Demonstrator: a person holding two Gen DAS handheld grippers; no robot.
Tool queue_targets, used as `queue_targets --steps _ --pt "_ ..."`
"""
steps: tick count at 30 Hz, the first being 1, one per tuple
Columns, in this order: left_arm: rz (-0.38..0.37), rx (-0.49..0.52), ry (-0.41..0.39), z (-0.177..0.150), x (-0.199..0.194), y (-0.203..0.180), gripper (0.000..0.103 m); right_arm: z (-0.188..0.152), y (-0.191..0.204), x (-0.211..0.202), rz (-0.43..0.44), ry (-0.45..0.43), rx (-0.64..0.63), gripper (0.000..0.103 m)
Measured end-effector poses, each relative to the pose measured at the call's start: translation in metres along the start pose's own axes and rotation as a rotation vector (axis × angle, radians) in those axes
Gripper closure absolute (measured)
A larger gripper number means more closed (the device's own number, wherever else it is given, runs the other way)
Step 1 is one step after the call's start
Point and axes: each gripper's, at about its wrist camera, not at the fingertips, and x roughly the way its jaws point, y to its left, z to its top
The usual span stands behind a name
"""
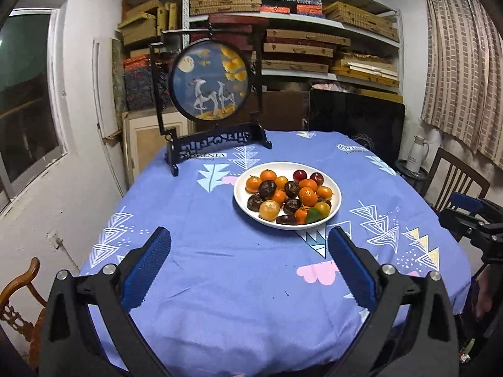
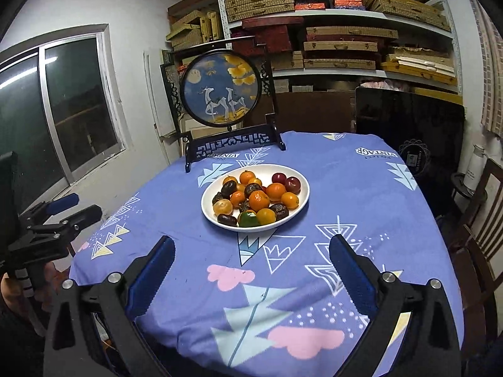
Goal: Organize fruits
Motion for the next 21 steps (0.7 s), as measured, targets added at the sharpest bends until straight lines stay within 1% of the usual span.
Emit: queue_targets --steps 8,15,21 --pt "0.008 0.038 -0.056 0.0 -0.035 -0.008 0.005 -0.003 0.003 -0.025 -0.016 -0.033 -0.004 0.004" --pt "0.012 0.041 -0.061 0.0 -0.038 -0.011 0.005 -0.008 0.006 -0.03 -0.01 -0.03 -0.015 0.004" --pt "0.017 0.053 -0.071 0.001 -0.039 -0.012 0.005 -0.01 0.008 -0.026 -0.014 -0.018 -0.02 0.004"
